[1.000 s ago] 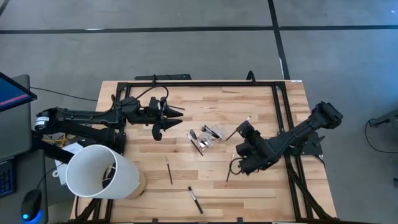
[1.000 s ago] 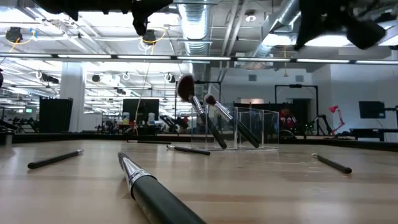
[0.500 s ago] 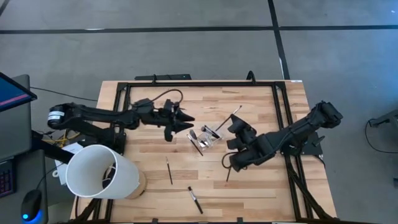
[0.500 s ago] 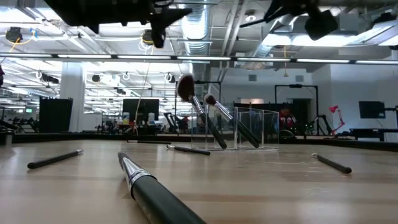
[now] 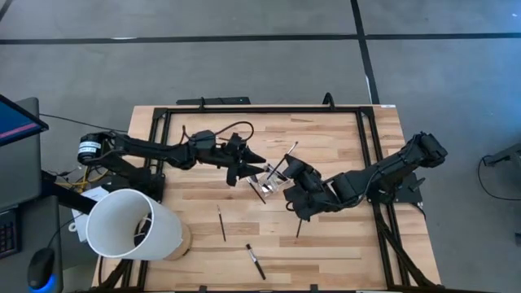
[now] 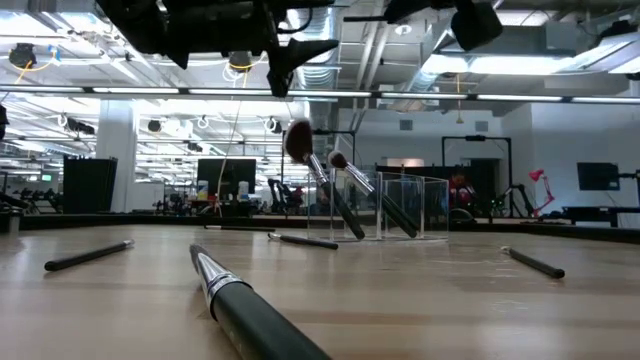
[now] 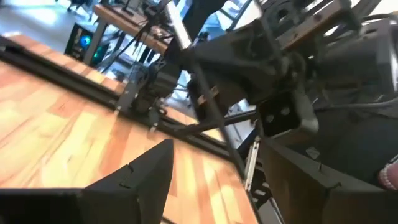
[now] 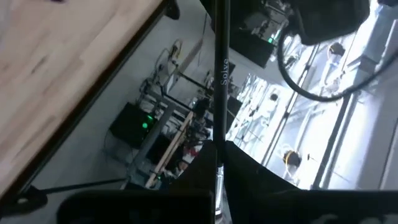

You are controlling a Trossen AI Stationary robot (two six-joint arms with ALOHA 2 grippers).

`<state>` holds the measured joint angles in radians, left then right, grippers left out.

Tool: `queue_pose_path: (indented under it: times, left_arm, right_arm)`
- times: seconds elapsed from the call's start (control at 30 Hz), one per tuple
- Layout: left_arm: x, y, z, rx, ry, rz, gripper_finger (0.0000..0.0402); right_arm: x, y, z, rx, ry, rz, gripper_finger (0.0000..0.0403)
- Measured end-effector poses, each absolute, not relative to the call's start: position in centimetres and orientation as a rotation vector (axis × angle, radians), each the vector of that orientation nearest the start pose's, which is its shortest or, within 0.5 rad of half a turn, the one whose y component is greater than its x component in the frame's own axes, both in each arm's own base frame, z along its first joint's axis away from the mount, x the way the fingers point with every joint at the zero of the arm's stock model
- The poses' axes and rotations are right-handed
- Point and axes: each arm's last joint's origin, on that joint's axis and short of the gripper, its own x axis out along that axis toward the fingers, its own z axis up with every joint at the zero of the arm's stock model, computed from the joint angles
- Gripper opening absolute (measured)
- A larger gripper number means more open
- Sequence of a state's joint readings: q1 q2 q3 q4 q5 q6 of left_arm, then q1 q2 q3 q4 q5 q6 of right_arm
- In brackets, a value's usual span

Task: Put items in baskets/containers
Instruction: Put the black foundation brush into the transparent organizer

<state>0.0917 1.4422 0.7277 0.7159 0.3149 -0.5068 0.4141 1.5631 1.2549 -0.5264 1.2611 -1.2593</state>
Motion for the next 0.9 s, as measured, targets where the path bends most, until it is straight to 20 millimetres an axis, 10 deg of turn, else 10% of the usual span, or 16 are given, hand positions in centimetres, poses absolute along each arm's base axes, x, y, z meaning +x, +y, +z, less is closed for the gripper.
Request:
queue_pose_path:
  times: [0.9]
  left_arm:
    - [30.6, 1.9, 25.1, -0.501, 0.036, -0.149, 0.0175]
  right_arm:
    - [33.5, 8.0, 30.6, -1.814, 0.959, -0.274, 0.0005]
